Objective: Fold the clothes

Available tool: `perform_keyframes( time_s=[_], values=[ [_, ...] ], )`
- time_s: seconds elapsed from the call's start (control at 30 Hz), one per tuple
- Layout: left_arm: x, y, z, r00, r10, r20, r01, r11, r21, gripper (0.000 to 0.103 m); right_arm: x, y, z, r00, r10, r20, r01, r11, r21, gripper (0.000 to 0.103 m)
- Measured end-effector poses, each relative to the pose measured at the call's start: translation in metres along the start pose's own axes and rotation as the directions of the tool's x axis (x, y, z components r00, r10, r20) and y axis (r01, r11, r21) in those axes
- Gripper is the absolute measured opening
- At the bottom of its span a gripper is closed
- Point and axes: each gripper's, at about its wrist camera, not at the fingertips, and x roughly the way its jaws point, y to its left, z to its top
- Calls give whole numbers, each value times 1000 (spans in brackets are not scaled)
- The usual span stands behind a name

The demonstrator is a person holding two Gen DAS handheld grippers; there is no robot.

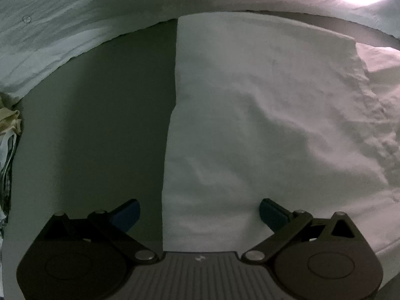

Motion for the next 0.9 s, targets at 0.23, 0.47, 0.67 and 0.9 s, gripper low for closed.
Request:
perform_keyframes(
  time_s=[0.23,0.47,0.67,0.9],
  values=[
    [10,8,2,999,-46,-29,44,996,-80,103,-26,3,42,971,214,108,-228,963,141,8],
    [15,18,-1,996,-88,-30,82,984,-159,103,-17,-12,39,999,-1,44,1,1000,6,32],
    [18,23,0,993,-115,-33,108,980,-169,103,-8,-12,35,996,-58,68,60,998,-22,57],
    [20,27,1,990,-138,-27,131,975,-179,103,20,-17,38,999,0,50,-7,992,126,35]
  ],
)
